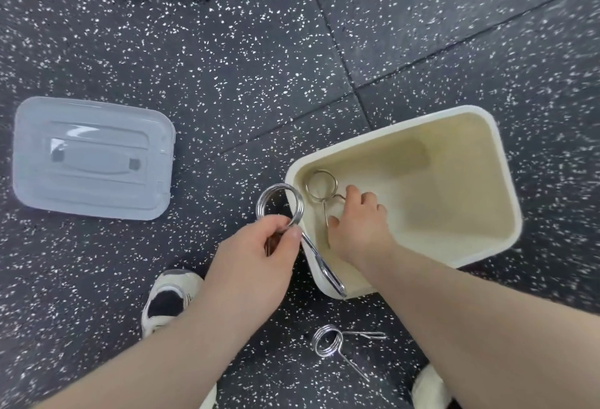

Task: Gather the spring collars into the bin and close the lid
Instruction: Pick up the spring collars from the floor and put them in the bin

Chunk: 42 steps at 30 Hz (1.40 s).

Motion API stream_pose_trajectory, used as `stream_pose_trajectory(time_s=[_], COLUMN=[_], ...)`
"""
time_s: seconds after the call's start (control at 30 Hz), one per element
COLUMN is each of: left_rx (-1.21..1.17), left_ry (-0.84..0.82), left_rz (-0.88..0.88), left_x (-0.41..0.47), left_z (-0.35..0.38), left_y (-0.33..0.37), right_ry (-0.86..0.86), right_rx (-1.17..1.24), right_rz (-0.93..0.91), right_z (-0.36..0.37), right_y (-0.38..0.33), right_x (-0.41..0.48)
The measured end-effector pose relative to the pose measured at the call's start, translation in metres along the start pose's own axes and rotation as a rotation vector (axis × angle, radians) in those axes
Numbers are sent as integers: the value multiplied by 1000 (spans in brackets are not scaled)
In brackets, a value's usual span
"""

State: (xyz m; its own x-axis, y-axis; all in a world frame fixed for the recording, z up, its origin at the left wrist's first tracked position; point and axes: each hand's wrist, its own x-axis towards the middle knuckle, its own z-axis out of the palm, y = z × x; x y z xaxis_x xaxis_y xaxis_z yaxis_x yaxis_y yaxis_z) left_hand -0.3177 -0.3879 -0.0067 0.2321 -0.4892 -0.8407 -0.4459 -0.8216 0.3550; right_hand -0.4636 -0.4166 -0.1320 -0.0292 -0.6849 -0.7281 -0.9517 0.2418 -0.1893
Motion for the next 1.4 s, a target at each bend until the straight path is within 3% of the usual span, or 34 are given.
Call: stream_pose_trajectory(time_s=[0.27,0.43,0.5,0.57,0.67,0.77,0.9,1.03,1.4], left_rx=[-13,-243,-375,-420,-314,-35,79,175,224], left_ry=[-76,-155,-190,-297,-336,-154,86,46,-10], left_rz=[-2,-147,-228,-195,-183,-73,-32,-115,-48], left_x=[-16,-16,-7,-3,-9,-13,-5,15,36], left_z=[19,34,47,55,51,41,24,23,31], left_y=[42,56,51,41,47,64,57,33,7], right_ry=[32,-81,-92,-130,-218,-235,-256,-194,-13], right_rx=[433,291,200,160,179,140,61,-16,-64], right_rz=[-218,-380,-330,-233,-148,-42,111,110,43], right_z=[-78,-82,-79,-80,-82,-83,-76,-60,-5], right_y=[6,17,22,27,29,32,40,41,31], right_x=[-63,-97,-99,-96,-85,-61,-21,13,40])
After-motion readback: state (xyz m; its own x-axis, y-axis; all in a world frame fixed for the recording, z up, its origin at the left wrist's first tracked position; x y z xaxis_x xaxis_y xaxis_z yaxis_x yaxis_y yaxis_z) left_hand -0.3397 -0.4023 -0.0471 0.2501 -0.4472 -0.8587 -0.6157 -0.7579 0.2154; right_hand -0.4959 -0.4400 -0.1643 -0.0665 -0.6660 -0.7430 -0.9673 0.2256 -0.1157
